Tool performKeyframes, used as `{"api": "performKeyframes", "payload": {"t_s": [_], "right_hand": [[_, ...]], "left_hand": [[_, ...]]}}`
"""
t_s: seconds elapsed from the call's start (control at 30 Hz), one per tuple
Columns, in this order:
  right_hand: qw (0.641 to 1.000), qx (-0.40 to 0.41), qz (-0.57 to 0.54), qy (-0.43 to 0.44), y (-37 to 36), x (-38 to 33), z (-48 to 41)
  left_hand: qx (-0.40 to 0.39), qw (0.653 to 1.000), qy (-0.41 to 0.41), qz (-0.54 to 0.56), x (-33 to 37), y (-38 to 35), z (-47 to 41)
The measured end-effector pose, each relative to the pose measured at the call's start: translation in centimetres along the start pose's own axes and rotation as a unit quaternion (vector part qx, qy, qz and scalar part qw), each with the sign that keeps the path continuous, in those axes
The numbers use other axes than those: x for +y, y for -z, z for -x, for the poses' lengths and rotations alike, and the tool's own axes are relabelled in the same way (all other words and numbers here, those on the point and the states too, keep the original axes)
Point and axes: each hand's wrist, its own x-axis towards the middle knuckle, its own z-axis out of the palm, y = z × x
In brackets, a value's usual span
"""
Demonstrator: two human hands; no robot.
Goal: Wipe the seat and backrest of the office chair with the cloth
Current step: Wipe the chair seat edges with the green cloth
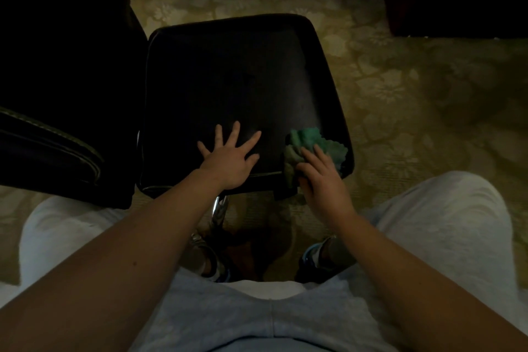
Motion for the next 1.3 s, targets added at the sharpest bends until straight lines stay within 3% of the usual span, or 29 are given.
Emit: {"api": "performKeyframes", "payload": {"t_s": [0.3, 0.63, 0.93, 1.2, 1.3], "right_hand": [[0.994, 0.038, -0.044, -0.088, 0.2, 1.1, -0.3], [1.0, -0.017, 0.01, 0.007, 0.1, 0.5, -0.9], [0.996, 0.017, -0.041, -0.083, 0.1, 0.6, -1.1], [0.998, -0.052, 0.025, 0.016, -0.7, -0.9, -1.1], [0.999, -0.032, 0.029, 0.023, -0.3, -0.3, -1.0]], "left_hand": [[0.001, 1.0, 0.0, 0.006, -0.1, -0.1, 0.0], [-0.007, 1.0, 0.003, 0.001, 0.0, 0.4, 0.1], [-0.007, 1.0, -0.02, -0.01, -1.0, 0.2, 0.8], [0.0, 1.0, -0.02, 0.002, -0.8, 0.0, 0.9], [0.007, 1.0, -0.029, 0.01, -1.1, 0.1, 1.0]]}}
